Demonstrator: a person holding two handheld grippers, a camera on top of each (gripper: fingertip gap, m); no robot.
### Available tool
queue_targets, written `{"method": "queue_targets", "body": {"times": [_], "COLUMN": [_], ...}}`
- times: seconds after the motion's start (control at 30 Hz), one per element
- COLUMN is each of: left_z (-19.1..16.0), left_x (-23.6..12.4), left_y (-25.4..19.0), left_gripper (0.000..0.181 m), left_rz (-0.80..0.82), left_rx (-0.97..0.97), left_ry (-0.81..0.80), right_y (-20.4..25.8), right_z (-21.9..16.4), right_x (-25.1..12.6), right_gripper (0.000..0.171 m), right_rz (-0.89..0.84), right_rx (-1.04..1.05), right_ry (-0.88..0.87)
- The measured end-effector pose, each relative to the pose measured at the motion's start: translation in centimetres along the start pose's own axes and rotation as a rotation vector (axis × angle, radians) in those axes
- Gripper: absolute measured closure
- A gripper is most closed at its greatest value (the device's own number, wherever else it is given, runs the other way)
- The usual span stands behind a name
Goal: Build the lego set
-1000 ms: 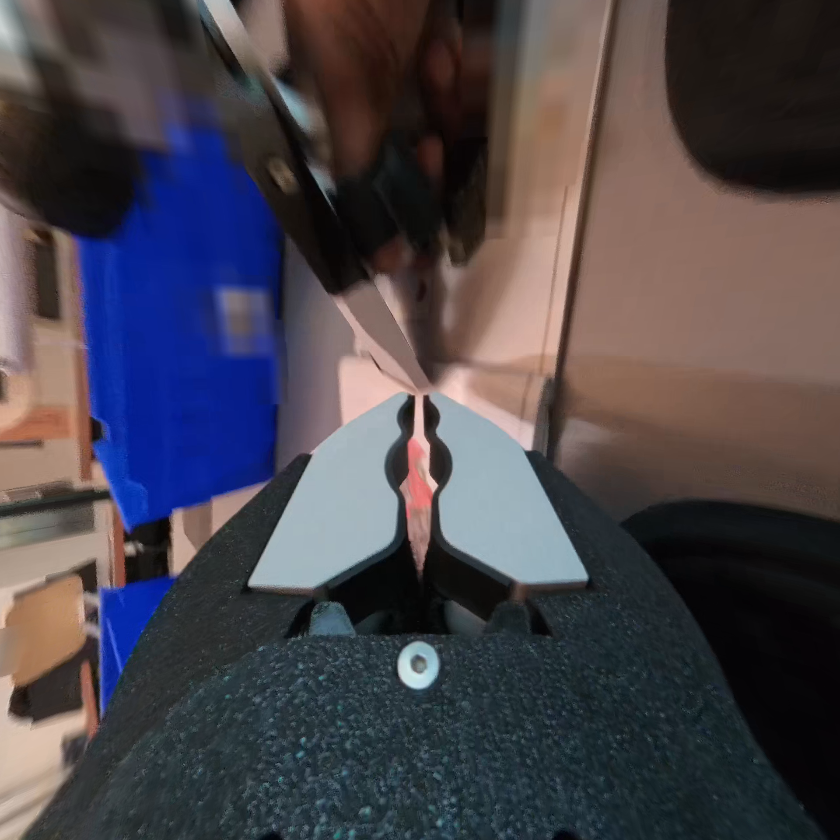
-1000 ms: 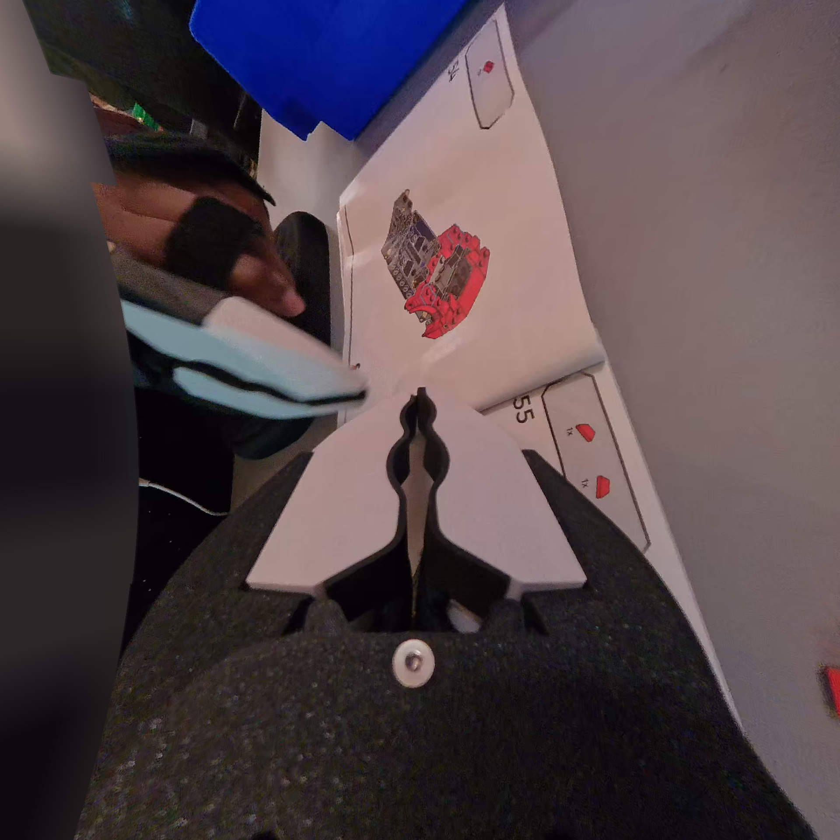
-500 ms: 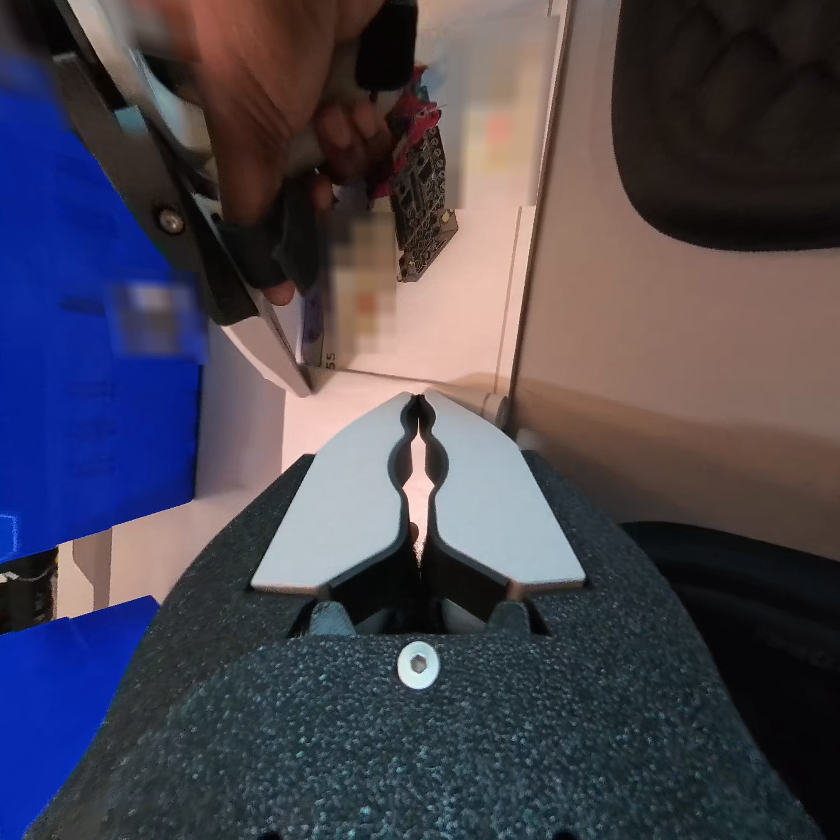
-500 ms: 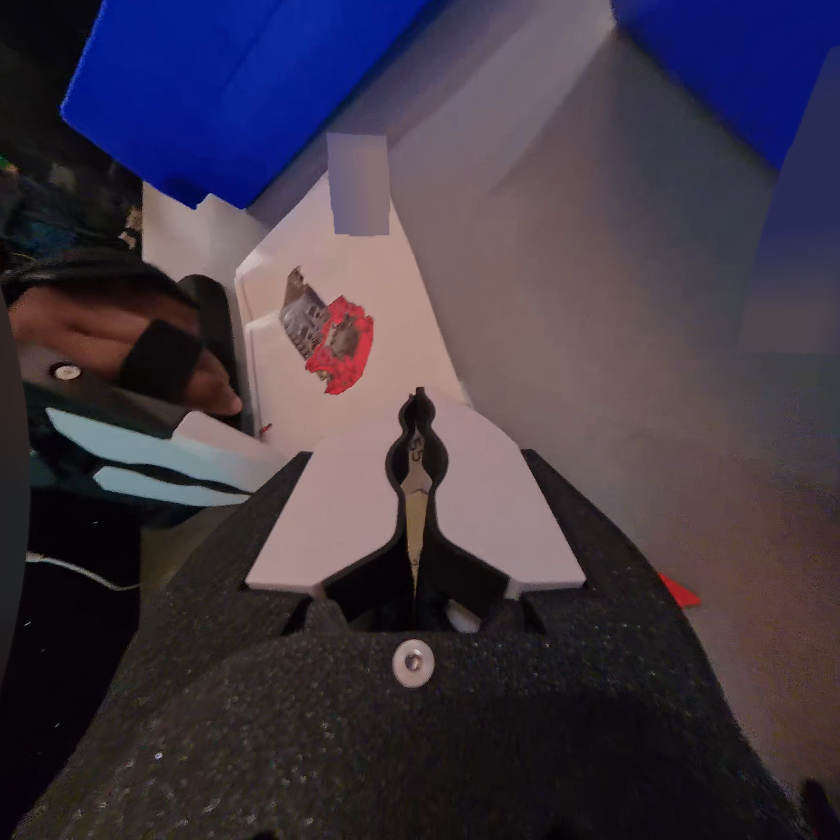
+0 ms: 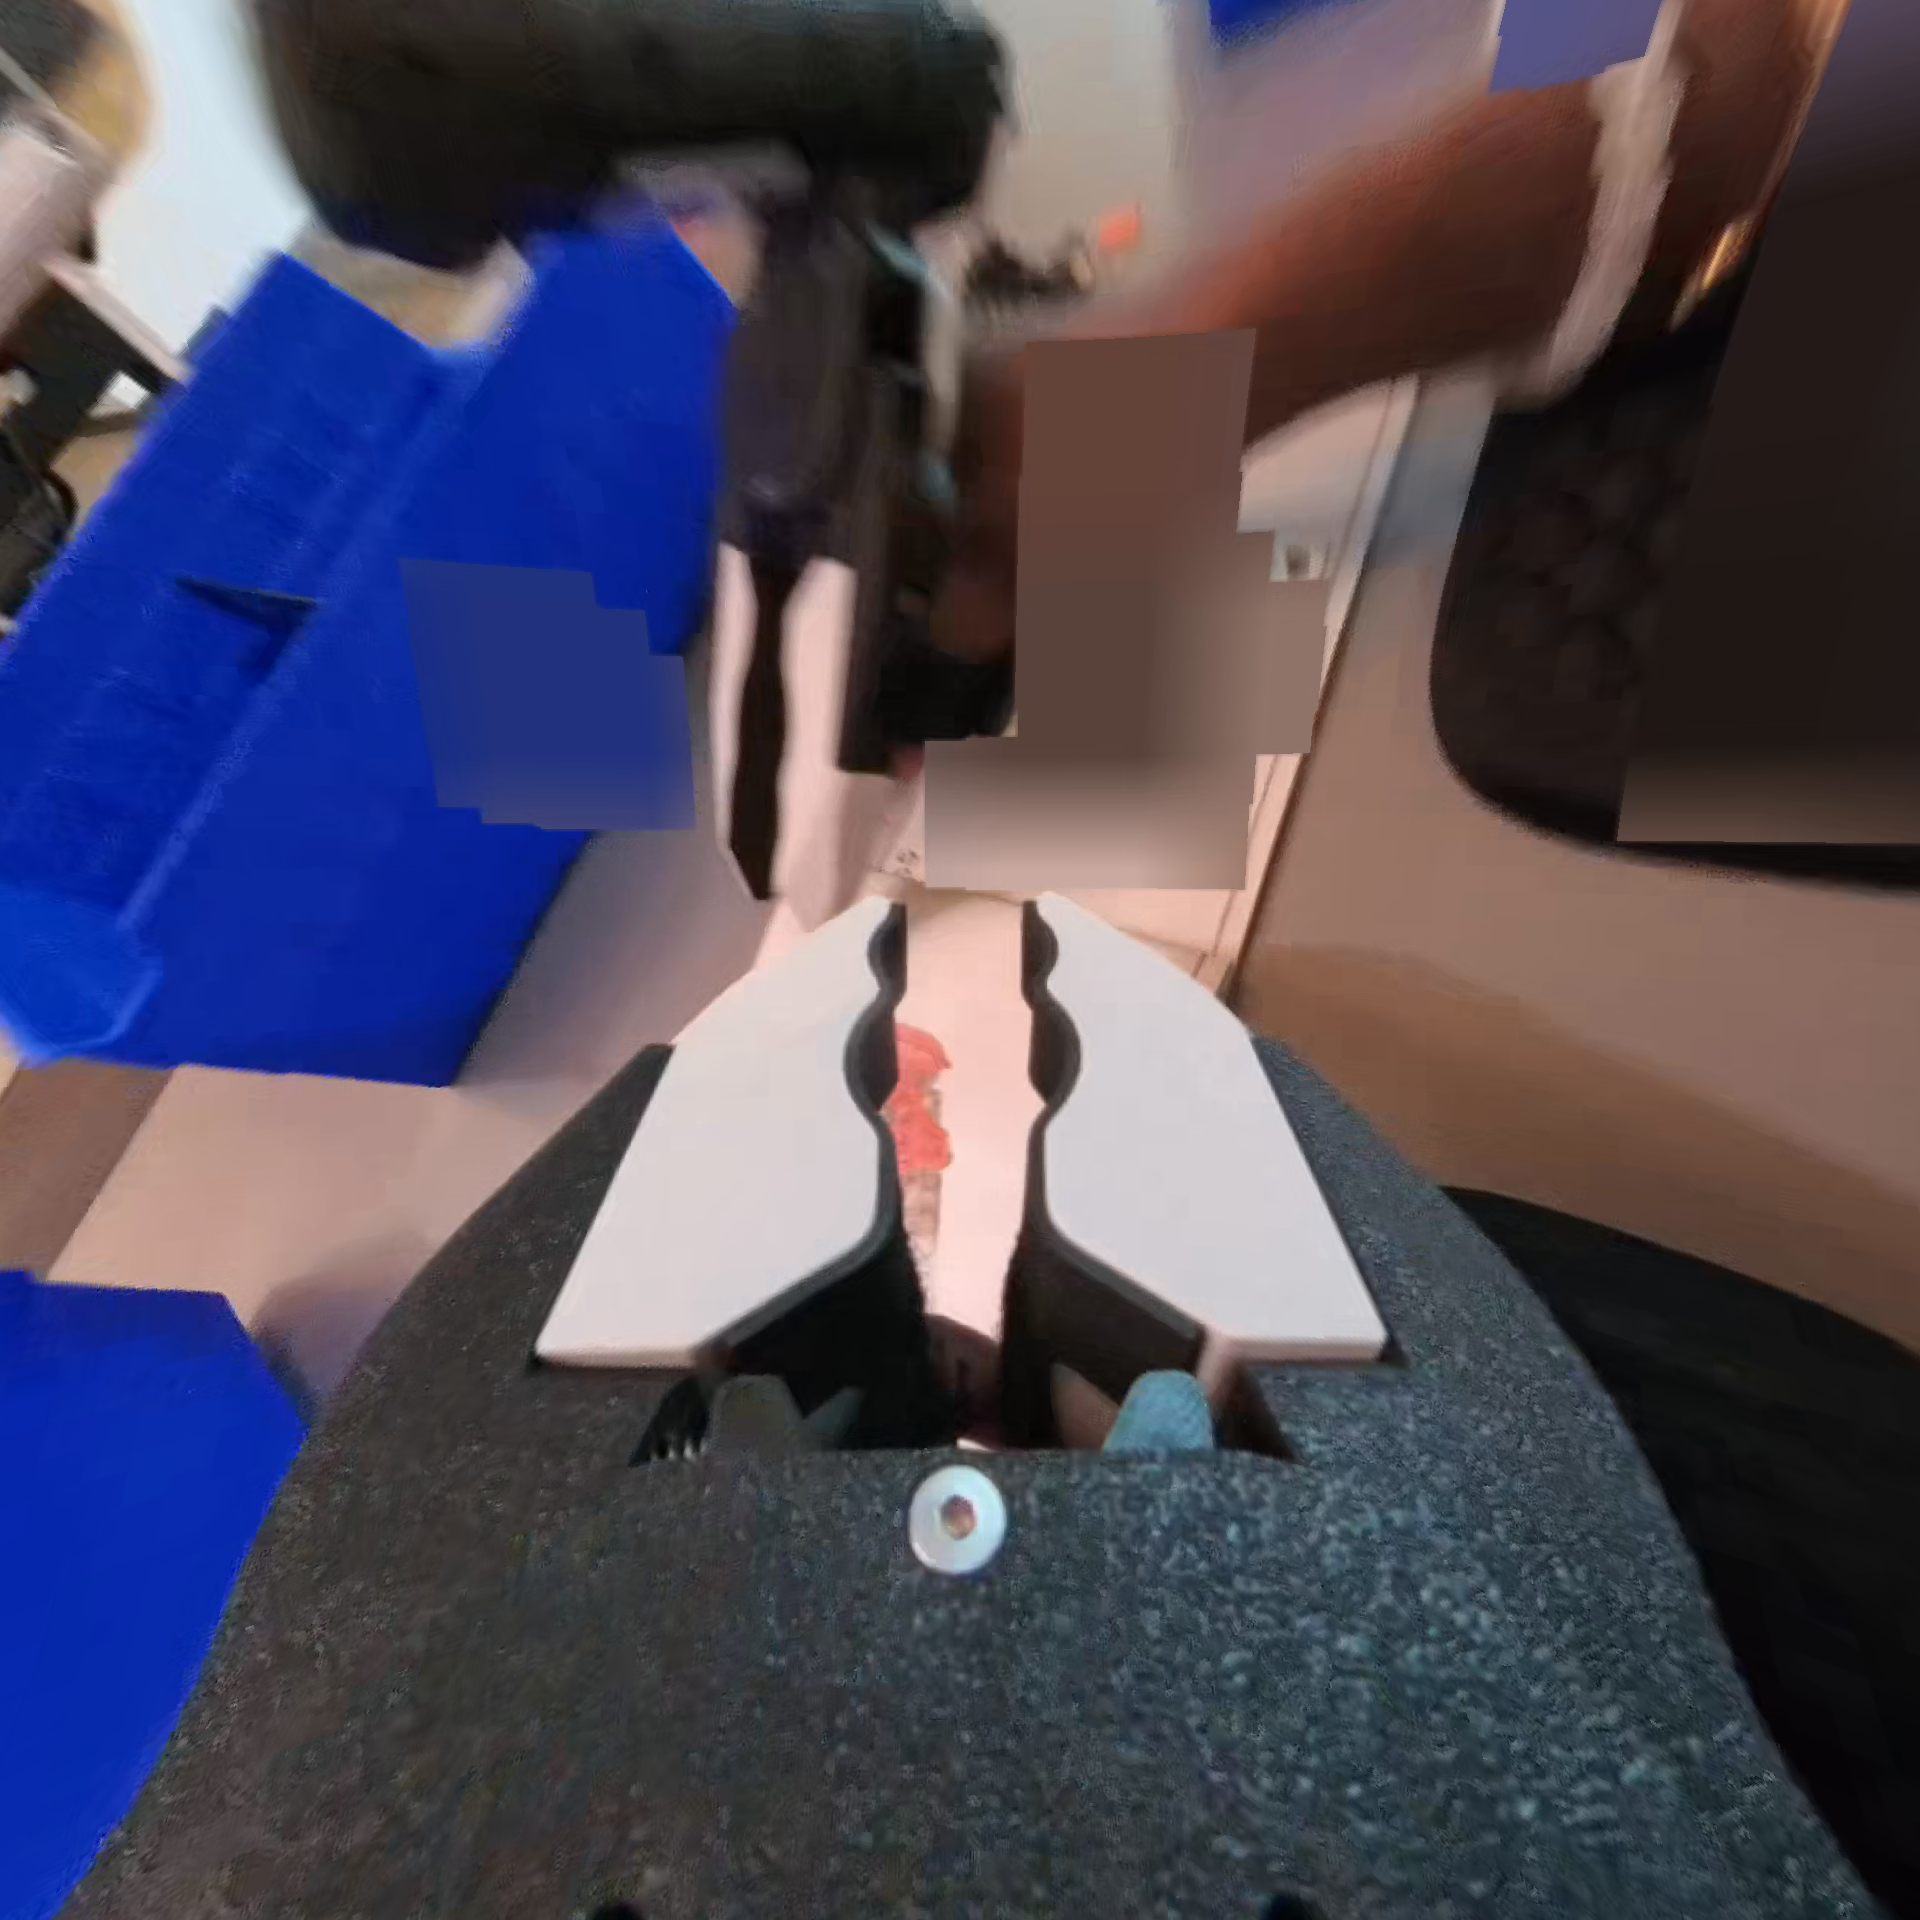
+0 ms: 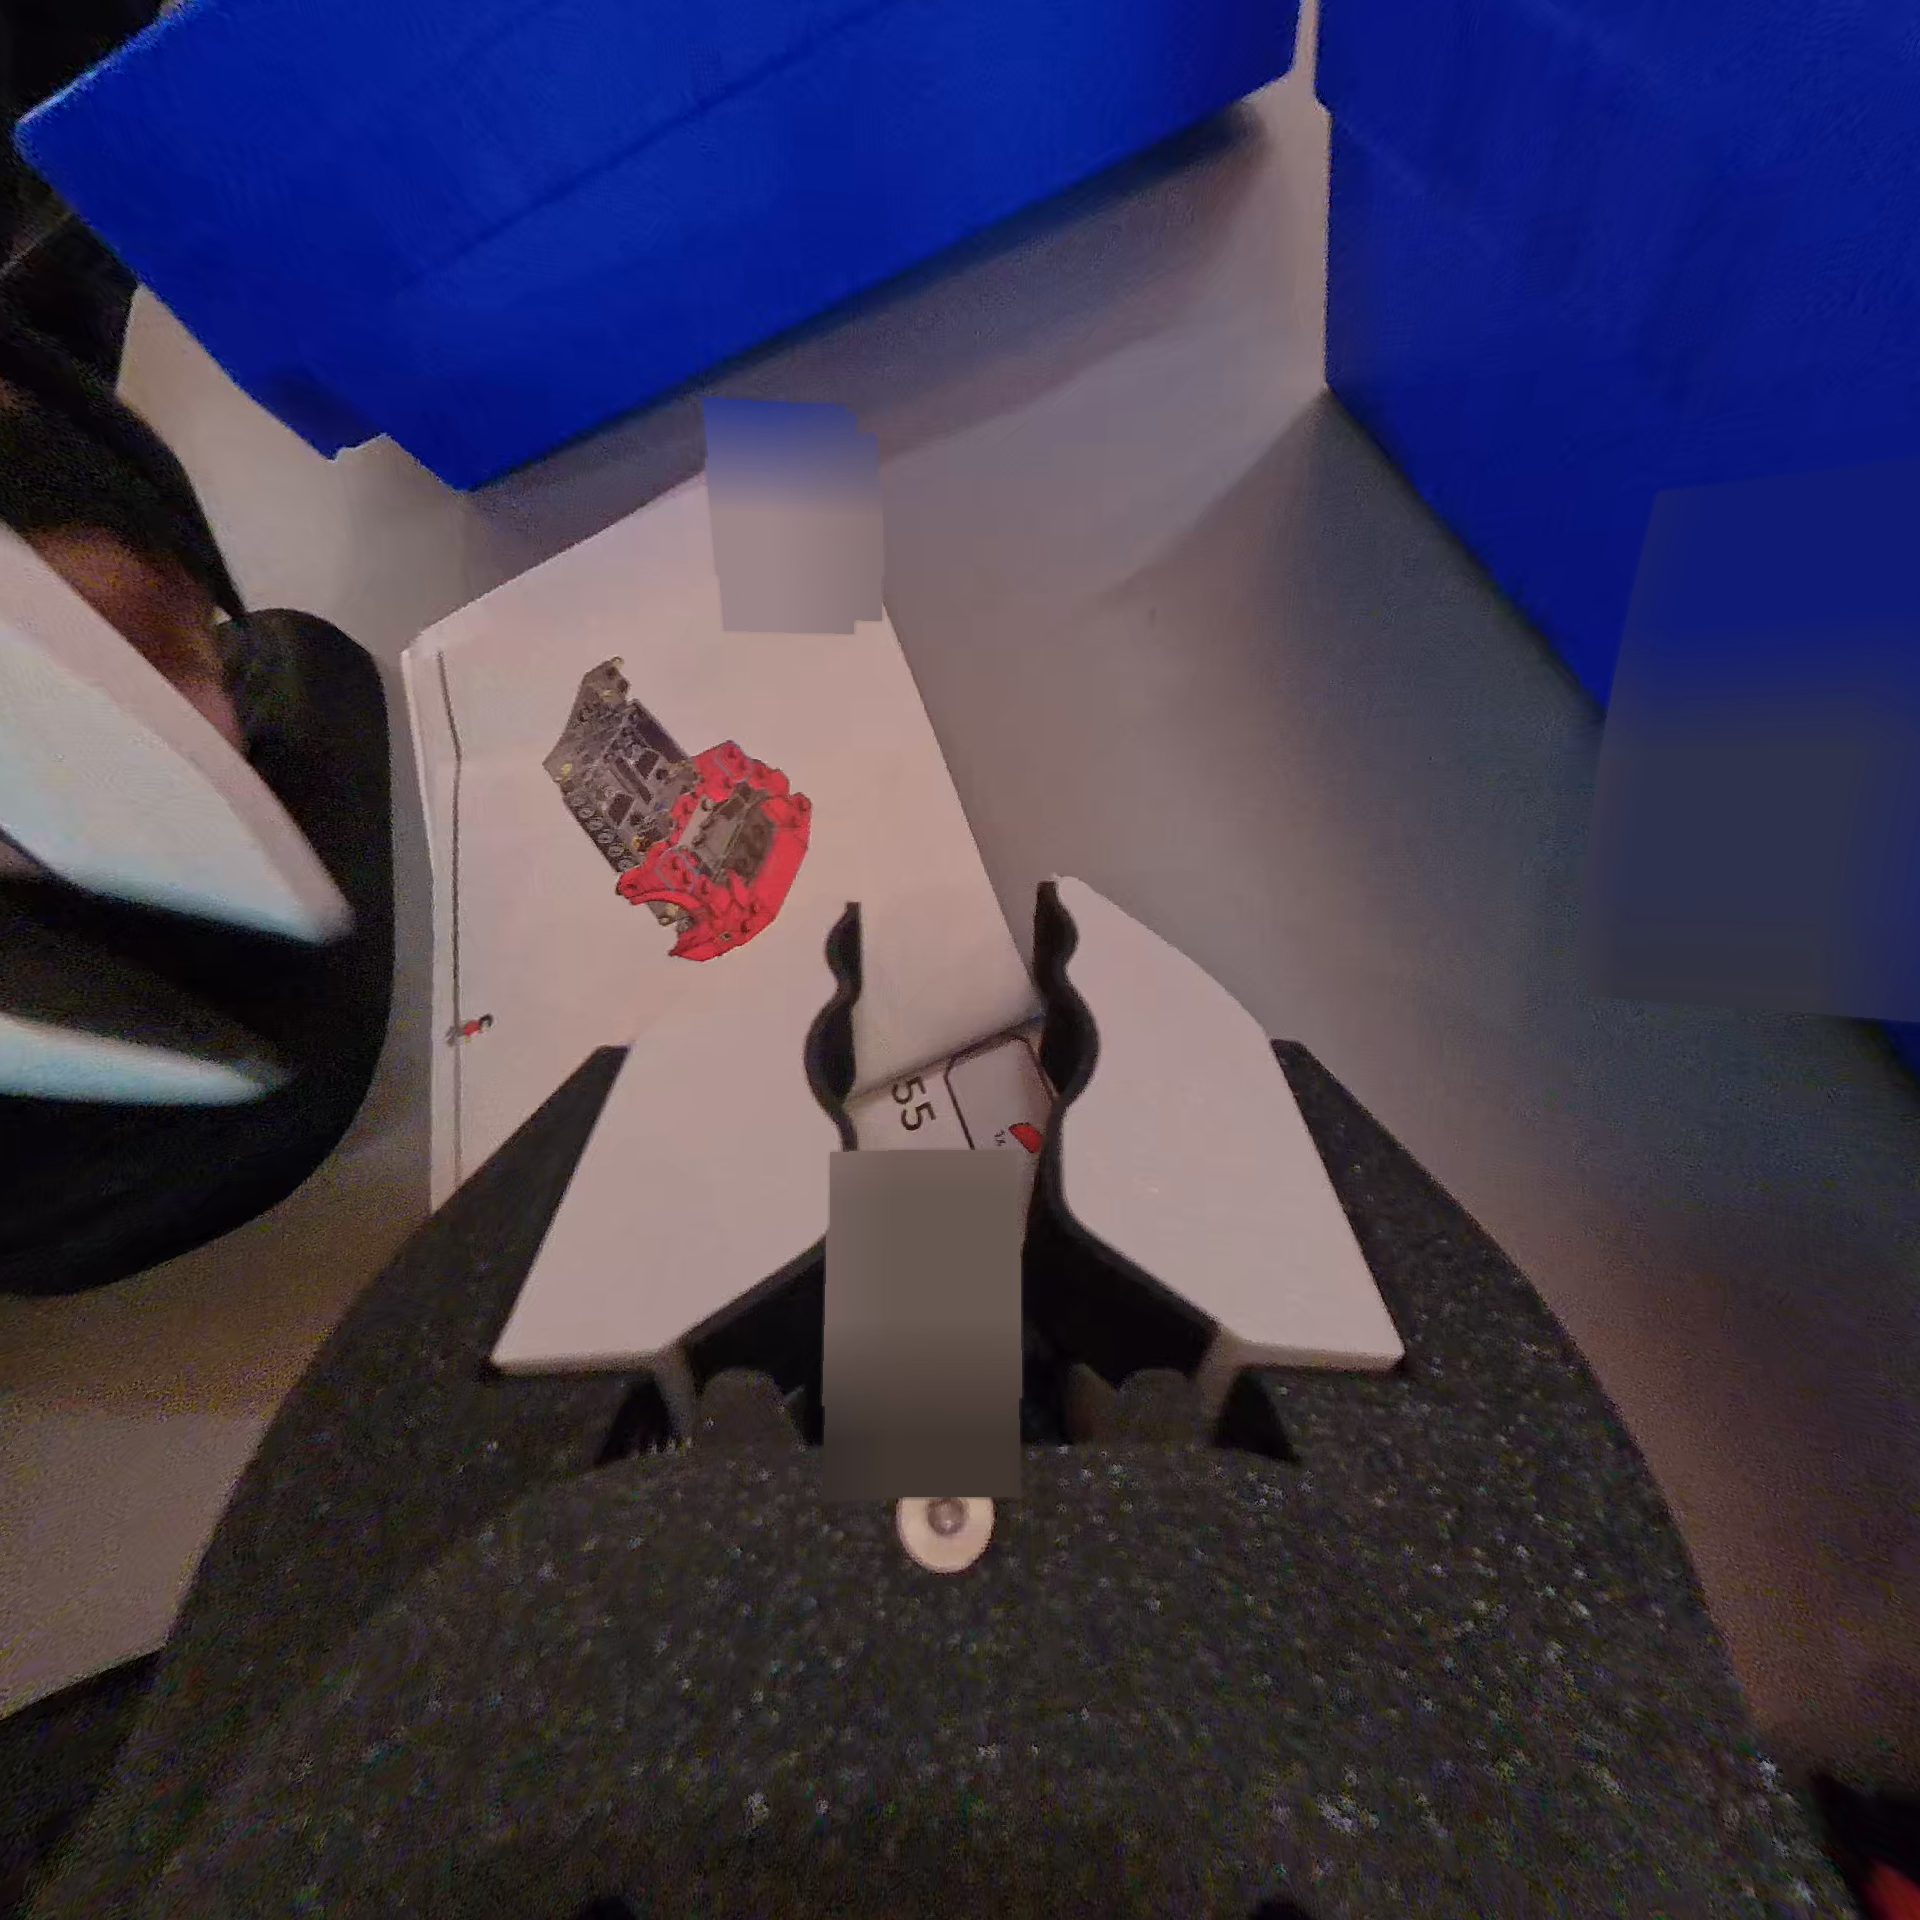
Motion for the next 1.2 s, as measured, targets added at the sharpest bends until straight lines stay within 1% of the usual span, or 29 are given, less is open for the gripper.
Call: {"method": "queue_targets", "body": {"times": [0.03,0.07,0.13,0.2,0.27,0.3,0.33,0.37,0.4,0.43,0.47,0.5,0.53,0.57,0.6,0.67,0.7,0.73,0.8,0.87,0.93,1.0,1.07,1.13,1.2], "left_z": [0.3,0.3,-1.1,-4.0,-8.4,-10.7,-12.9,-14.5,-15.7,-16.2,-16.0,-15.6,-15.5,-15.7,-16.2,-17.2,-17.5,-17.8,-18.3,-19.5,-21.7,-24.1,-25.8,-26.4,-26.2], "left_x": [-1.8,-3.7,-7.6,-12.0,-16.1,-17.9,-20.0,-22.5,-25.2,-27.5,-29.2,-30.4,-31.1,-31.3,-31.3,-31.1,-31.4,-31.8,-31.9,-31.9,-32.2,-33.0,-33.9,-34.5,-34.9], "left_y": [0.9,1.8,3.7,7.3,9.5,10.7,12.4,14.3,15.7,16.4,16.4,16.0,15.5,15.0,14.5,14.0,14.1,14.2,14.4,14.8,15.2,15.3,15.2,15.2,15.1], "left_gripper": [0.159,0.155,0.147,0.147,0.145,0.143,0.145,0.148,0.149,0.149,0.149,0.150,0.150,0.150,0.151,0.152,0.151,0.151,0.153,0.153,0.152,0.152,0.152,0.152,0.153], "left_rz": [-0.020,-0.049,-0.107,0.018,0.109,0.191,0.337,0.509,0.652,0.732,0.749,0.747,0.757,0.787,0.820,0.839,0.856,0.872,0.852,0.848,0.937,1.063,1.154,1.180,1.164], "left_rx": [-0.050,-0.089,-0.128,-0.202,-0.245,-0.287,-0.381,-0.530,-0.700,-0.828,-0.875,-0.866,-0.846,-0.833,-0.824,-0.798,-0.808,-0.824,-0.842,-0.882,-0.949,-1.011,-1.061,-1.090,-1.089], "left_ry": [-0.057,-0.102,-0.126,-0.114,-0.036,0.012,0.034,0.015,-0.054,-0.175,-0.314,-0.419,-0.460,-0.453,-0.424,-0.339,-0.326,-0.352,-0.436,-0.457,-0.394,-0.311,-0.305,-0.384,-0.494], "right_y": [0.2,0.5,1.4,2.3,3.1,3.5,3.9,4.4,4.9,5.6,6.2,6.7,7.0,7.0,6.9,6.7,6.4,6.0,4.7,3.8,3.6,3.3,3.0,3.2,3.4], "right_z": [0.1,0.3,1.4,3.4,5.8,7.2,8.8,10.6,12.6,14.7,16.8,18.8,20.5,22.1,23.5,25.4,26.2,26.8,27.6,27.9,28.0,27.8,27.5,27.5,27.5], "right_x": [-0.1,-0.3,-1.3,-2.6,-3.7,-4.1,-4.4,-4.5,-4.5,-4.3,-3.9,-3.2,-2.2,-1.1,0.1,2.9,4.3,5.8,8.6,11.1,13.1,14.6,15.9,17.3,18.4], "right_gripper": [0.134,0.134,0.131,0.123,0.120,0.117,0.118,0.121,0.127,0.129,0.128,0.124,0.121,0.126,0.134,0.143,0.147,0.148,0.149,0.151,0.152,0.153,0.155,0.156,0.156], "right_rz": [0.002,0.006,0.018,0.008,-0.033,-0.059,-0.076,-0.088,-0.098,-0.108,-0.118,-0.127,-0.135,-0.156,-0.158,-0.113,-0.100,-0.092,-0.113,-0.102,-0.063,-0.041,-0.036,-0.020,-0.017], "right_rx": [-0.020,-0.043,-0.094,-0.167,-0.266,-0.317,-0.377,-0.446,-0.521,-0.599,-0.672,-0.742,-0.810,-0.861,-0.903,-0.959,-0.980,-0.999,-1.021,-1.042,-1.040,-1.036,-1.057,-1.058,-1.059], "right_ry": [-0.012,-0.027,-0.069,-0.114,-0.138,-0.141,-0.139,-0.138,-0.139,-0.140,-0.139,-0.126,-0.088,-0.036,0.022,0.148,0.209,0.282,0.459,0.578,0.643,0.718,0.770,0.783,0.803]}}
Point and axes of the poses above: each gripper's, where its closed fingertips meet, x out along the fingers, z out of its top, y = z × x across the jaws, the point moved 5 cm from there along -x, back along the fingers, and after that the axes turned 14 degrees about y, right-handed, at the moved point
